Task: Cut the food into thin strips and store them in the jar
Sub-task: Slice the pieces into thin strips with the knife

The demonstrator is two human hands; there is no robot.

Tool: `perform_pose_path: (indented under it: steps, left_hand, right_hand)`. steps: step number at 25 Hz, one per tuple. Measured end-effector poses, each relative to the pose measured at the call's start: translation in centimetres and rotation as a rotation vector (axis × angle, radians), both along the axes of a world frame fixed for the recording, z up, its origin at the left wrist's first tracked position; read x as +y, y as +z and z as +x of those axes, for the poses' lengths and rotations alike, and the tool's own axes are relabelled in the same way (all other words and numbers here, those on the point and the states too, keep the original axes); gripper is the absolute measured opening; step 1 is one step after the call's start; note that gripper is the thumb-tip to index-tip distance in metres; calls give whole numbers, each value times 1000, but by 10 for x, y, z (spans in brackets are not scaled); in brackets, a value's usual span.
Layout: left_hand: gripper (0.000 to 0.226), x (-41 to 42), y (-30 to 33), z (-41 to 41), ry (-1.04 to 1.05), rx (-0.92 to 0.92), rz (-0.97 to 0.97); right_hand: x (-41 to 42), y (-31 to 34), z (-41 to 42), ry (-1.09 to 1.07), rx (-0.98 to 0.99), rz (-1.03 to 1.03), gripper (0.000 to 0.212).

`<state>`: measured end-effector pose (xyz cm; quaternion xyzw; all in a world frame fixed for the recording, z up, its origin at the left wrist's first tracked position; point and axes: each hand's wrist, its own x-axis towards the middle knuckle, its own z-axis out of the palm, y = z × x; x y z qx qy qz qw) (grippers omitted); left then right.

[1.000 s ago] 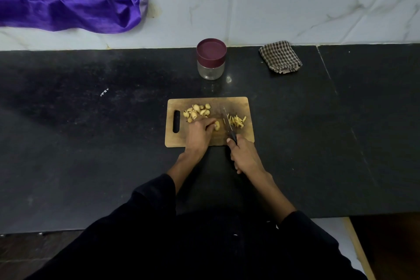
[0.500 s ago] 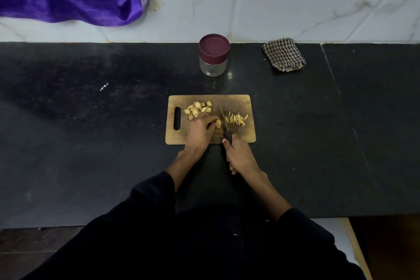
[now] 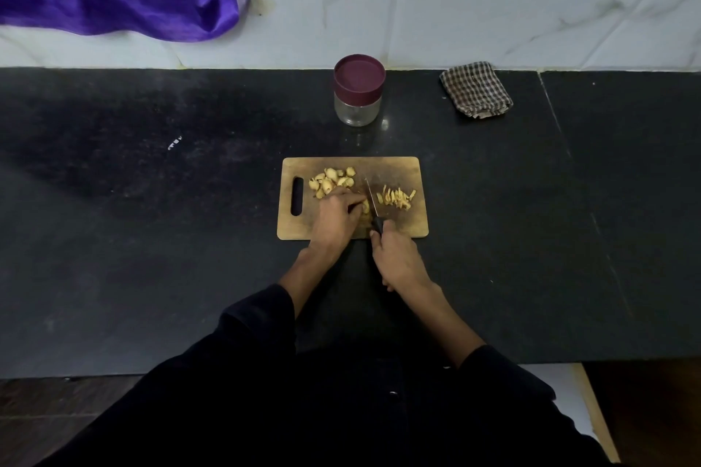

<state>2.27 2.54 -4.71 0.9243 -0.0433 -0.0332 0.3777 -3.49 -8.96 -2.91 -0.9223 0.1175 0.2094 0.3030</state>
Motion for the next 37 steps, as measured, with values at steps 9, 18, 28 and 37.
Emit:
perform_pose_path:
  steps: [9,18,28,37]
  left_hand:
    - [23,0,2,2,-10,-5,3]
    - [22,1,-2,0,-16,-47,-27]
    - [21,1,-2,2,-24,-60,-31]
    - [21,0,-5,-1,-4,-92,-25]
  right_hand:
    - [17,0,6,-47,69,-46,23]
    - [15,-4,-8,-48,170,-47,27]
    - [12,-1,-11,-41,181,-87,29]
    - [8,4,0,-134,149,-34,26]
